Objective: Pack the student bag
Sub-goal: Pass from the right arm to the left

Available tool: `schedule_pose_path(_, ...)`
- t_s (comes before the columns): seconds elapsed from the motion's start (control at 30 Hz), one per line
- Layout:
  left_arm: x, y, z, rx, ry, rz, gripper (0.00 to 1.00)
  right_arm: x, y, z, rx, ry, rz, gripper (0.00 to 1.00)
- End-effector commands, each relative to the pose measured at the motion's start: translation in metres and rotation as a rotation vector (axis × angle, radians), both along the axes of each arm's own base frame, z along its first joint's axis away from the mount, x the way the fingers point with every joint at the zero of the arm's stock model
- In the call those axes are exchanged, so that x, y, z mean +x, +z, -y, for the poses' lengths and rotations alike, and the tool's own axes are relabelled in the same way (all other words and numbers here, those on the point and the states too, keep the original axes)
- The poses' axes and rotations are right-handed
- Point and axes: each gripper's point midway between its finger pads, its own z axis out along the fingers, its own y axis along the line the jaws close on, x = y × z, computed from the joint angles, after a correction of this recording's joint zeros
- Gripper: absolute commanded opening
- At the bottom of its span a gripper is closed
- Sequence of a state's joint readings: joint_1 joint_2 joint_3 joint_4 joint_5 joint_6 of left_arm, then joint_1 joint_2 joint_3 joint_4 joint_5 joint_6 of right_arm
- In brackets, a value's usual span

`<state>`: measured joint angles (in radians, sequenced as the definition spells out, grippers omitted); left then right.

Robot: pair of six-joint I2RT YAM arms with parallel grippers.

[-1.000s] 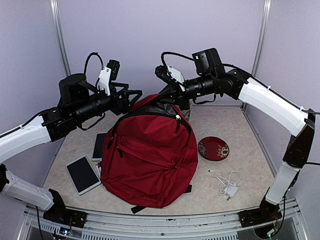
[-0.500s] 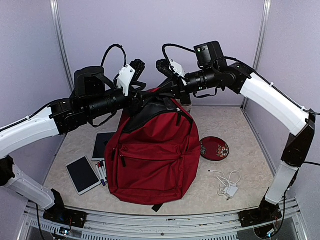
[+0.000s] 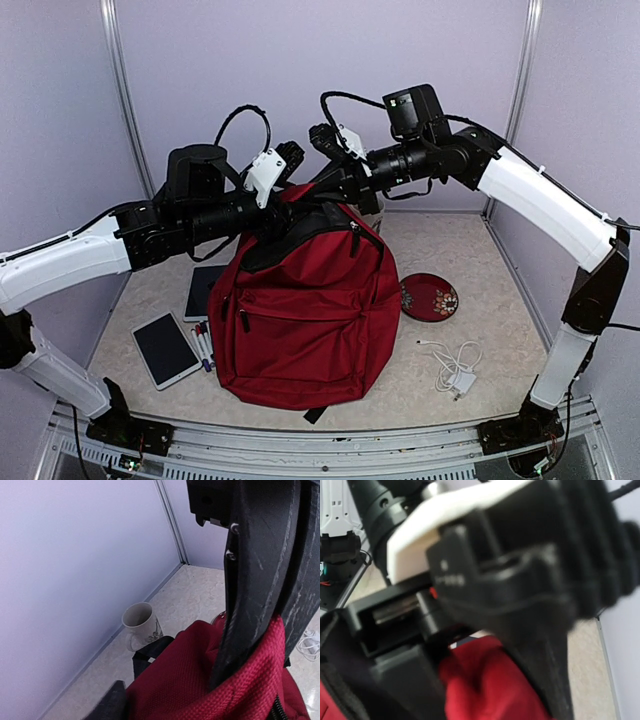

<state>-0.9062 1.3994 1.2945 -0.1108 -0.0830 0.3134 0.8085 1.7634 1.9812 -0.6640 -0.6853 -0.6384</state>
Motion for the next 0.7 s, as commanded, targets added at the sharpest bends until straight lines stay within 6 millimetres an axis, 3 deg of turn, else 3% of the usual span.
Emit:
schedule_pose_path(0.0,0.004,-0.005,-0.008,0.022,0.007,-0.001,0.33,-0.019,0.032,0.007,0.068,0.050,0.044,0.00)
schedule_pose_path(0.17,-0.003,-0.007,-0.009,0.014,-0.019,-0.023,0.04,-0.011,0.032,0.008,0.062,-0.005,0.054,0.00)
schedule_pose_path(0.27,-0.003,-0.007,-0.014,-0.004,0.002,-0.037,0.00,0.010,0.034,0.011,0.077,-0.128,0.042,0.01)
schedule_pose_path(0.33,0.005,0.001,-0.021,-0.049,0.067,-0.053,0.00,0.030,0.034,0.015,0.099,-0.269,-0.002,0.28)
schedule_pose_path(0.37,0.011,0.007,-0.026,-0.082,0.114,-0.063,0.00,0.037,0.039,0.020,0.124,-0.339,-0.033,0.36)
schedule_pose_path(0.47,0.020,0.020,-0.037,-0.158,0.226,-0.085,0.00,0.052,0.051,0.042,0.237,-0.557,-0.226,0.43)
schedule_pose_path(0.53,0.019,0.029,-0.041,-0.195,0.268,-0.082,0.00,0.050,0.050,0.062,0.295,-0.665,-0.360,0.44)
schedule_pose_path(0.67,0.014,0.041,-0.050,-0.252,0.295,-0.069,0.00,0.013,0.042,0.098,0.410,-0.684,-0.566,0.43)
